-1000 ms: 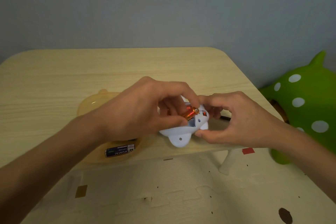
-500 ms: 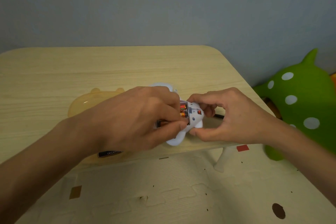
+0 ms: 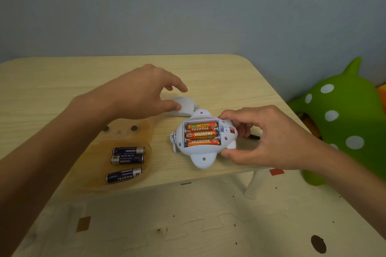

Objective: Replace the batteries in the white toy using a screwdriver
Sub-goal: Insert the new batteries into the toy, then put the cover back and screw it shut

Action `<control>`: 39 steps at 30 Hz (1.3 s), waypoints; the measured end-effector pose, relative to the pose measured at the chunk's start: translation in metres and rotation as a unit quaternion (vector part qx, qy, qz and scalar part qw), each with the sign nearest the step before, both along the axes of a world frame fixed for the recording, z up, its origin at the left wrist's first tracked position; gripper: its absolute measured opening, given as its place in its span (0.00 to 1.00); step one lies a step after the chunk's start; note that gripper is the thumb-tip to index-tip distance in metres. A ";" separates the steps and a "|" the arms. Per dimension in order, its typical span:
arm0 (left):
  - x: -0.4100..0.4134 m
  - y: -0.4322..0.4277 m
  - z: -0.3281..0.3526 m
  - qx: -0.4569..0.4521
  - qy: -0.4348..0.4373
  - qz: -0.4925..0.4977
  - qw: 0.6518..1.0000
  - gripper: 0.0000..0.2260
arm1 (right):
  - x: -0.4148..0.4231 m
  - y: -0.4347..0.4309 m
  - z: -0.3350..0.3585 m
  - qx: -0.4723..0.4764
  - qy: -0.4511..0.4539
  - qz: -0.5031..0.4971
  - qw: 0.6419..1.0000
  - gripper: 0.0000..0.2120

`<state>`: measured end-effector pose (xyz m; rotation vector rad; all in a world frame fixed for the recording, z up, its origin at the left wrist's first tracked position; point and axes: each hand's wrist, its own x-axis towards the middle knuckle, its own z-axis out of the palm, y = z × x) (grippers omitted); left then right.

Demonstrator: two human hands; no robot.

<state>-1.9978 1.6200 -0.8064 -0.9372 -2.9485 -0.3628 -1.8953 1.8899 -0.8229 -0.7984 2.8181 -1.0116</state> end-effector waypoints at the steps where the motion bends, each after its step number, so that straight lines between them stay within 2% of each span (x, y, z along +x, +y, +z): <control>1: 0.000 0.002 -0.002 -0.012 -0.013 -0.001 1.000 0.21 | 0.000 0.001 0.000 -0.001 -0.002 0.000 1.000 0.13; 5: -0.004 0.005 -0.012 -0.036 -0.035 -0.004 0.999 0.25 | 0.000 0.002 -0.001 -0.004 0.000 0.001 1.000 0.13; 10: -0.007 0.003 -0.012 0.001 -0.064 0.005 0.998 0.29 | 0.000 0.003 0.000 -0.005 -0.014 -0.001 1.000 0.13; 13: 0.004 0.000 -0.003 0.111 -0.040 0.010 0.993 0.31 | 0.000 0.004 0.000 -0.021 -0.036 -0.009 0.999 0.13; 15: 0.021 0.000 0.004 0.208 -0.053 -0.014 0.977 0.32 | 0.000 0.003 0.000 -0.032 -0.048 -0.018 0.998 0.14; 17: 0.040 0.003 0.009 0.255 -0.073 -0.056 0.963 0.33 | 0.001 0.003 -0.001 -0.036 -0.044 -0.029 0.998 0.14; 22: 0.065 0.014 0.002 0.215 -0.072 -0.112 0.967 0.33 | 0.004 -0.001 0.003 -0.025 -0.033 -0.045 0.998 0.13; 29: 0.059 0.005 -0.005 0.190 -0.073 -0.085 0.975 0.34 | 0.007 -0.003 0.007 -0.028 -0.060 -0.072 0.995 0.14; 34: 0.057 -0.003 -0.004 0.190 -0.110 -0.064 0.974 0.32 | 0.010 -0.010 0.012 -0.047 -0.106 -0.105 0.988 0.22; 36: 0.056 -0.002 -0.004 0.195 -0.115 -0.067 0.972 0.31 | 0.010 -0.012 0.018 -0.049 -0.128 -0.111 0.984 0.22; 39: 0.058 0.001 -0.005 0.196 -0.115 -0.079 0.971 0.30 | 0.009 -0.015 0.026 -0.150 -0.209 -0.132 0.957 0.22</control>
